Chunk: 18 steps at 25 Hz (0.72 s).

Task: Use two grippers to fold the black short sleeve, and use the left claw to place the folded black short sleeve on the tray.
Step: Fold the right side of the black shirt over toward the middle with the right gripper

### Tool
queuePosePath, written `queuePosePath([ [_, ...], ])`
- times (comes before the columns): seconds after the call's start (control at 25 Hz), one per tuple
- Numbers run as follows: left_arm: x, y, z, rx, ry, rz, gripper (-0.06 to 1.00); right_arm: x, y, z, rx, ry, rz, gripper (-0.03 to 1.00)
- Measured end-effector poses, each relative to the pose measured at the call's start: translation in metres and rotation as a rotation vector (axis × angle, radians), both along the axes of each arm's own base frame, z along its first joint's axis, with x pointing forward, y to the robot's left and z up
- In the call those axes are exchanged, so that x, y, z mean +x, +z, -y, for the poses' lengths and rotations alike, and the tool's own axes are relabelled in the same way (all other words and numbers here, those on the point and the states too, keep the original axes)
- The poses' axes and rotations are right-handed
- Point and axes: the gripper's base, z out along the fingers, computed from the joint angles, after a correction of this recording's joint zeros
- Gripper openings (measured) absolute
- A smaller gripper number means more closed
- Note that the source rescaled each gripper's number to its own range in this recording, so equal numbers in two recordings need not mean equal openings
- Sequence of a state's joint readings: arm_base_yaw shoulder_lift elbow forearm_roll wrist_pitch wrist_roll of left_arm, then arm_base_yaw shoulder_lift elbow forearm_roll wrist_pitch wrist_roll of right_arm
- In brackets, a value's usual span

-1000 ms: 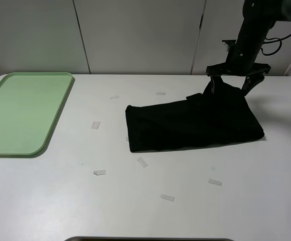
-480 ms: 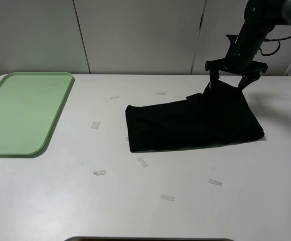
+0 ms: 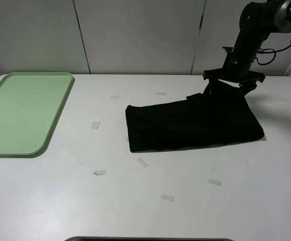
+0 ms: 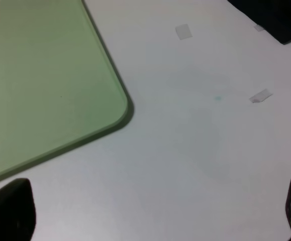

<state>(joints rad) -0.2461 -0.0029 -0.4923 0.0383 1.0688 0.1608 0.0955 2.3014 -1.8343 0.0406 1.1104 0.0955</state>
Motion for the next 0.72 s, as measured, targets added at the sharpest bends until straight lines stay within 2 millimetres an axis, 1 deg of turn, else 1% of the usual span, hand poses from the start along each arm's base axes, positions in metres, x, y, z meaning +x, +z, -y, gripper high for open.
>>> queuePosePath([
  [0.12, 0.0000, 0.0000, 0.0000, 0.000, 0.000, 0.000, 1.00, -0.0001, -0.0051, -0.0007, 0.008, -0.016, -0.015, 0.56],
  [0.16, 0.0000, 0.0000, 0.0000, 0.000, 0.000, 0.000, 1.00, -0.0003, -0.0058, -0.0027, 0.011, -0.014, -0.017, 0.51],
  [0.24, 0.0000, 0.0000, 0.0000, 0.000, 0.000, 0.000, 1.00, -0.0011, -0.0061, -0.0067, 0.014, -0.009, -0.022, 0.43],
  [0.32, 0.0000, 0.0000, 0.0000, 0.000, 0.000, 0.000, 1.00, -0.0017, -0.0061, -0.0082, 0.020, -0.010, -0.028, 0.39],
  [0.4, 0.0000, 0.0000, 0.0000, 0.000, 0.000, 0.000, 1.00, -0.0028, -0.0062, -0.0086, 0.020, -0.008, -0.040, 0.33],
  [0.48, 0.0000, 0.0000, 0.0000, 0.000, 0.000, 0.000, 1.00, -0.0042, -0.0062, -0.0085, 0.018, -0.008, -0.055, 0.22],
  [0.56, 0.0000, 0.0000, 0.0000, 0.000, 0.000, 0.000, 1.00, -0.0068, -0.0063, -0.0083, 0.015, 0.002, -0.083, 0.08],
  [0.6, 0.0000, 0.0000, 0.0000, 0.000, 0.000, 0.000, 1.00, -0.0081, -0.0062, -0.0085, 0.018, 0.009, -0.097, 0.02],
  [0.64, 0.0000, 0.0000, 0.0000, 0.000, 0.000, 0.000, 1.00, -0.0087, -0.0062, -0.0086, 0.018, 0.021, -0.103, 0.00],
  [0.72, 0.0000, 0.0000, 0.0000, 0.000, 0.000, 0.000, 1.00, -0.0095, -0.0061, -0.0093, 0.025, 0.040, -0.110, 0.00],
])
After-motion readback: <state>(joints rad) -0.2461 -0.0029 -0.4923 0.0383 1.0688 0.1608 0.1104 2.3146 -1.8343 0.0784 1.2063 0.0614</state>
